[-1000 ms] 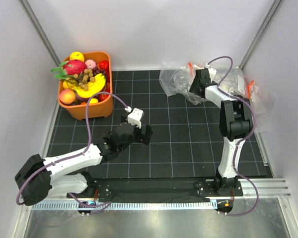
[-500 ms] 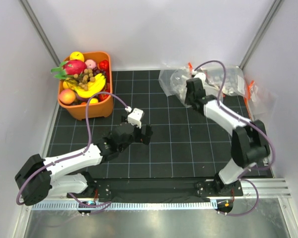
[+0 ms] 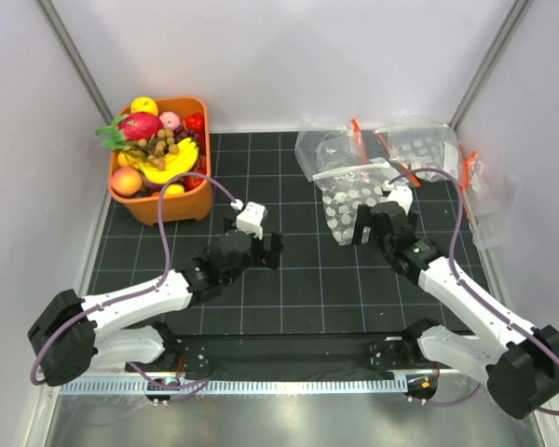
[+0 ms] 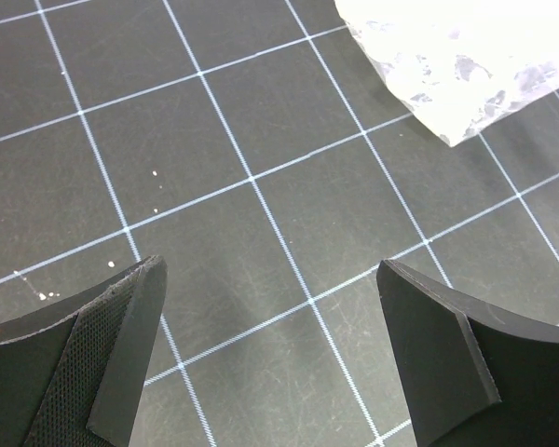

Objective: Place the food in the zip-top bag and seal the zipper
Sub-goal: Move the zipper food storage bag to the center of the board.

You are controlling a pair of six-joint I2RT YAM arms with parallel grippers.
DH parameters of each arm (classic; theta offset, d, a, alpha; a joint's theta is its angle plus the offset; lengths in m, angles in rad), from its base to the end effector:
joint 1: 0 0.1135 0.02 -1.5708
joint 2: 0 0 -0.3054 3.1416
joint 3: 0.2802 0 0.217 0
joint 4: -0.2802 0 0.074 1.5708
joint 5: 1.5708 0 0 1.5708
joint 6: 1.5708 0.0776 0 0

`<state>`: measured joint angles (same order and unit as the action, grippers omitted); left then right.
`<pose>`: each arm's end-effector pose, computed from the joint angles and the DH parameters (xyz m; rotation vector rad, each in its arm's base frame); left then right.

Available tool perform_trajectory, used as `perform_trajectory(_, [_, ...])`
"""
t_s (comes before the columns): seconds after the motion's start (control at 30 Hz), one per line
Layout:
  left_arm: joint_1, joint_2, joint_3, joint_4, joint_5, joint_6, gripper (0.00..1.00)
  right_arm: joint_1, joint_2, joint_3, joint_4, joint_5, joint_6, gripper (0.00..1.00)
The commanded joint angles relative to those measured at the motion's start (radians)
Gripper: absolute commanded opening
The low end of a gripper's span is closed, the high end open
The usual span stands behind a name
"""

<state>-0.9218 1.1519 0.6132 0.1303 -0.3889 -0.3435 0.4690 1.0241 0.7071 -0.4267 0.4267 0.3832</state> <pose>0.1681 -0.1729 0.2791 0.3155 1.9487 -0.4495 0.1791 0.0548 0.2685 0.1159 2.2321 -0.0354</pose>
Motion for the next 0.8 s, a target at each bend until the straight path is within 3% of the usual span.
perform_trajectory(0.0, [0.000, 0.002, 0.028, 0.011, -0.048, -0.019, 1.00, -0.001, -0.004, 0.066, 0.000, 0.040, 0.030, 1.00])
perform_trajectory(0.13, [0.000, -0.007, 0.028, 0.005, -0.064, -0.022, 1.00, -0.001, 0.102, 0.168, 0.052, -0.026, -0.030, 0.95])
perform_trajectory(0.27, [0.006, -0.026, 0.016, 0.000, -0.103, -0.041, 1.00, 0.000, 0.305, 0.312, 0.086, -0.074, -0.067, 0.91])
perform_trajectory(0.47, [0.156, -0.050, -0.004, -0.030, 0.015, -0.135, 1.00, 0.000, 0.652, 0.552, 0.089, -0.065, -0.112, 1.00])
perform_trajectory(0.63, [0.173, -0.066, -0.006, -0.044, 0.027, -0.144, 1.00, 0.008, 0.833, 0.646, 0.156, -0.115, -0.202, 1.00])
perform_trajectory(0.77, [0.175, -0.051, -0.003, -0.040, 0.045, -0.149, 1.00, 0.019, 0.954, 0.782, 0.105, -0.008, -0.265, 0.98])
